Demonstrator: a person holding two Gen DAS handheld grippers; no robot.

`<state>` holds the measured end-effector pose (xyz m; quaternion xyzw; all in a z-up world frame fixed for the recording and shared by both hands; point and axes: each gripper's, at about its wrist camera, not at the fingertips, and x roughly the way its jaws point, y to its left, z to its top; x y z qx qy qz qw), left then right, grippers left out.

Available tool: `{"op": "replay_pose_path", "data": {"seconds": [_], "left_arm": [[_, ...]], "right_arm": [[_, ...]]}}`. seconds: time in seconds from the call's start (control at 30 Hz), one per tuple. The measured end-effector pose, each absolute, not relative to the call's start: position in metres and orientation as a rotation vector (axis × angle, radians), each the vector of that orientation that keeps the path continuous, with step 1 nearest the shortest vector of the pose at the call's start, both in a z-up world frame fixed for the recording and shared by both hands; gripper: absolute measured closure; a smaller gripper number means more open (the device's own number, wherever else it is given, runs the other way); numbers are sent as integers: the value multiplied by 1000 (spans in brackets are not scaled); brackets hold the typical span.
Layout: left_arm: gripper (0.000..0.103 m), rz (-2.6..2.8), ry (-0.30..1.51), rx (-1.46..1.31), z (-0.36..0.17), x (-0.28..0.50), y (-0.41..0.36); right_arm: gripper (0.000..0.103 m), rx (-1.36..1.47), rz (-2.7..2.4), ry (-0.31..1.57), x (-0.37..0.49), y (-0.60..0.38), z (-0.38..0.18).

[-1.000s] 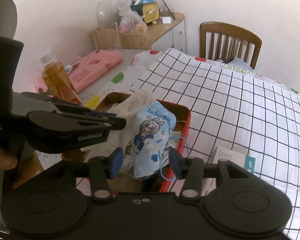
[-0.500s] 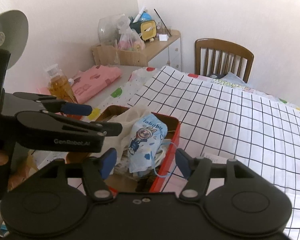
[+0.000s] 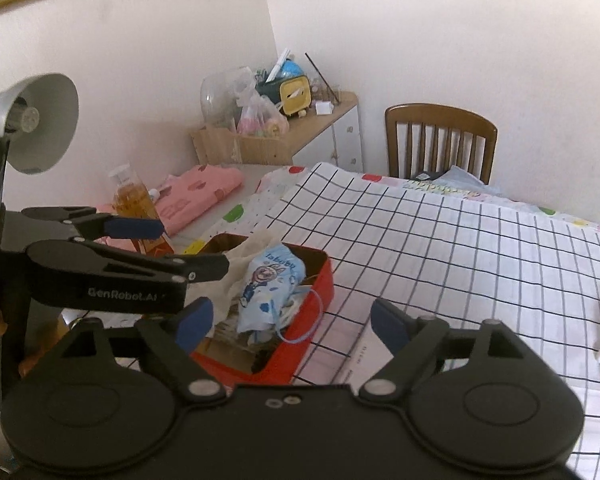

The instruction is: Organize soft objects

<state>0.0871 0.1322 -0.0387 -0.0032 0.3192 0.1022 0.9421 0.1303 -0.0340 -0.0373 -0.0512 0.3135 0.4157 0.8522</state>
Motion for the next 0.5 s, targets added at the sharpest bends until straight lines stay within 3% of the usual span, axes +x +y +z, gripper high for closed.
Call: {"op": "replay_pose_path", "data": {"seconds": [0.07, 0.5], "left_arm": [[3, 221, 644, -6, -37, 85, 120], [2, 260, 630, 15, -29, 73, 40]], "right_arm": [[11, -106, 875, 651, 130, -46, -36], [2, -64, 880, 616, 130, -126, -33]]}}
